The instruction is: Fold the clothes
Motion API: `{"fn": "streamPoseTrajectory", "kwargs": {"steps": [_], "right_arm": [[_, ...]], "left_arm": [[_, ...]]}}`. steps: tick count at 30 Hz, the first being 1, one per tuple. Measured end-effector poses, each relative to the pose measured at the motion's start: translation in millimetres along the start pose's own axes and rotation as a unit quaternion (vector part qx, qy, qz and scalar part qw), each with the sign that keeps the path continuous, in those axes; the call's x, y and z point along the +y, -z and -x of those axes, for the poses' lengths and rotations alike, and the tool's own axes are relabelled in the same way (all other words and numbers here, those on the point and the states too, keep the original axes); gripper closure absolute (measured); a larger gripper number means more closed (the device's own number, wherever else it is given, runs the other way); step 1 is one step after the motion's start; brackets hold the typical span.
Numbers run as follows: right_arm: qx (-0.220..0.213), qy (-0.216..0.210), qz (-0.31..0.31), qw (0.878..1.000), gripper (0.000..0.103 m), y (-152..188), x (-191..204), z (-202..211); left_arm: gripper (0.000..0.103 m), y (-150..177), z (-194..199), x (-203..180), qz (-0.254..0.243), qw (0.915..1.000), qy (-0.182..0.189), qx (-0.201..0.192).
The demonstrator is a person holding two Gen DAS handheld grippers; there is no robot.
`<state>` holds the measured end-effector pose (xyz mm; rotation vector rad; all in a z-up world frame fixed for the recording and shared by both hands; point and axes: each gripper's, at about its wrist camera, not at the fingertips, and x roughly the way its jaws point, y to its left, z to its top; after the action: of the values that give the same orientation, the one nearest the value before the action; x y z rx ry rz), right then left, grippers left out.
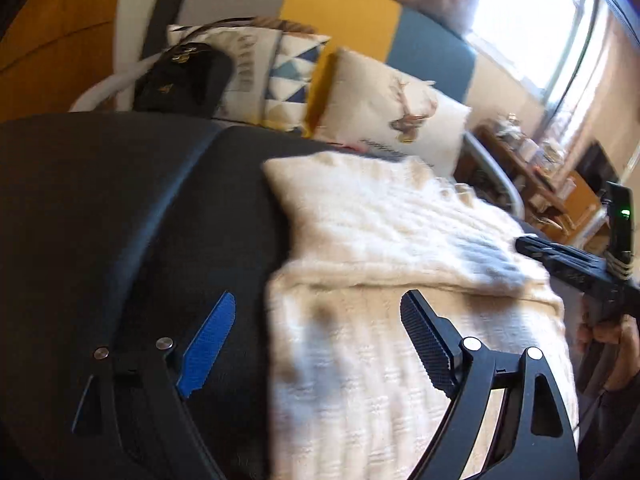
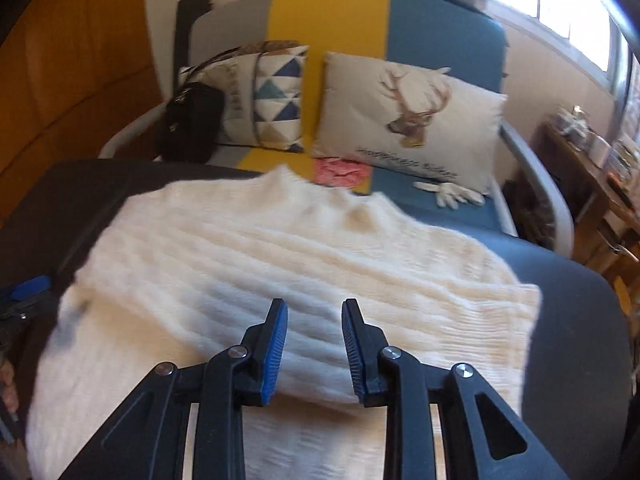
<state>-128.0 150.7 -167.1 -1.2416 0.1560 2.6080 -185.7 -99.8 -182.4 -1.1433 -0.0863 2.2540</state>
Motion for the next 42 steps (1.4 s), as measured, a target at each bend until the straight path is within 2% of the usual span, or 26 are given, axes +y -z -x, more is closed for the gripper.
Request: {"fn": "streamPoseTrajectory", "kwargs": {"steps": [2, 4, 6, 9, 11, 13, 17, 20, 21, 23, 24, 26, 27, 29, 31, 33, 36, 37, 39, 41, 42], "right_arm": [[0.019, 0.023, 0.016, 0.999, 0.076, -3.5, 8.8, -19.1], [0.04, 0.028, 0.008, 0.999, 0.075, 3.3, 6.4, -40.5], [0.033, 0.022, -0.004, 0.999, 0.074, 9.4, 4.5, -45.5], [0.037, 0.013, -0.013, 0.999, 0.074, 9.1, 2.8, -43.2], [0.041, 0.01, -0.014, 0.999, 0.074, 7.2, 3.1, -40.6], [0.036, 0.008, -0.024, 0.999, 0.074, 5.2, 1.9, -31.7], [0.018, -0.075, -0.028, 0.997, 0.074, 15.2, 15.7, -3.8], [0.035, -0.12, -0.002, 0.992, 0.074, 28.2, 49.9, 0.5], [0.042, -0.133, 0.009, 0.99, 0.074, 31.4, 62.3, -2.1], [0.06, -0.132, 0.046, 0.988, 0.074, 38.8, 87.4, -14.3], [0.079, -0.104, 0.068, 0.989, 0.074, 43.8, 99.4, -25.0], [0.058, -0.085, 0.09, 0.991, 0.073, 43.9, 110.3, -24.6], [0.069, -0.084, 0.083, 0.991, 0.073, 41.2, 110.2, -24.8], [0.079, -0.093, 0.056, 0.991, 0.073, 36.9, 106.4, -15.5], [0.064, -0.123, 0.054, 0.989, 0.073, 38.6, 107.3, 8.8], [0.062, -0.139, 0.056, 0.987, 0.073, 48.4, 109.8, 29.9], [0.079, -0.152, 0.047, 0.984, 0.073, 71.5, 113.2, 39.2], [0.087, -0.151, 0.043, 0.984, 0.073, 78.9, 115.9, 34.6], [0.099, -0.133, 0.055, 0.985, 0.074, 88.5, 121.8, 15.5], [0.086, -0.104, 0.074, 0.988, 0.074, 88.8, 132.0, 20.5], [0.093, -0.102, 0.07, 0.988, 0.073, 85.2, 134.1, 23.9]], "left_arm": [[0.015, -2.5, -7.8, -4.1, 0.005, 0.9995, 0.03, 0.011], [0.015, -1.5, -15.8, -6.7, 0.012, 0.9982, 0.056, 0.019], [0.015, 0.4, -26.9, -3.3, 0.023, 0.9981, 0.047, 0.034], [0.017, 9.4, -30.3, 2.3, 0.016, 0.9989, 0.026, 0.037], [0.018, 12.0, -23.6, 1.9, 0.01, 0.9992, 0.014, 0.037], [0.018, 16.0, -7.9, 6.0, 0.024, 0.9991, 0.021, 0.028], [0.018, 32.2, 27.4, 9.5, 0.037, 0.998, 0.05, 0.007], [0.018, 52.2, 33.0, -0.7, 0.03, 0.9956, 0.083, 0.031], [0.018, 59.3, 31.5, -4.7, 0.023, 0.9955, 0.083, 0.04], [0.019, 74.2, 25.8, -12.0, 0.001, 0.9971, 0.051, 0.056], [0.019, 79.7, 25.9, -14.2, -0.009, 0.9976, 0.037, 0.058], [0.019, 85.9, 33.1, -15.4, -0.026, 0.9983, 0.013, 0.05], [0.019, 88.2, 37.1, -15.3, -0.03, 0.9983, 0.004, 0.049], [0.019, 92.1, 47.6, -11.5, -0.023, 0.9984, 0.006, 0.052], [0.019, 97.6, 62.8, -7.8, -0.014, 0.9987, 0.012, 0.047], [0.019, 102.9, 75.8, -8.8, -0.011, 0.9988, 0.029, 0.038], [0.019, 117.0, 79.5, -15.0, -0.021, 0.9978, 0.047, 0.041], [0.019, 122.4, 78.8, -17.5, -0.027, 0.9976, 0.046, 0.045], [0.019, 134.1, 67.2, -25.5, -0.057, 0.9964, 0.012, 0.061], [0.019, 139.5, 68.5, -33.3, -0.085, 0.9947, -0.009, 0.057], [0.019, 140.6, 71.8, -33.7, -0.084, 0.9948, -0.009, 0.056]]}}
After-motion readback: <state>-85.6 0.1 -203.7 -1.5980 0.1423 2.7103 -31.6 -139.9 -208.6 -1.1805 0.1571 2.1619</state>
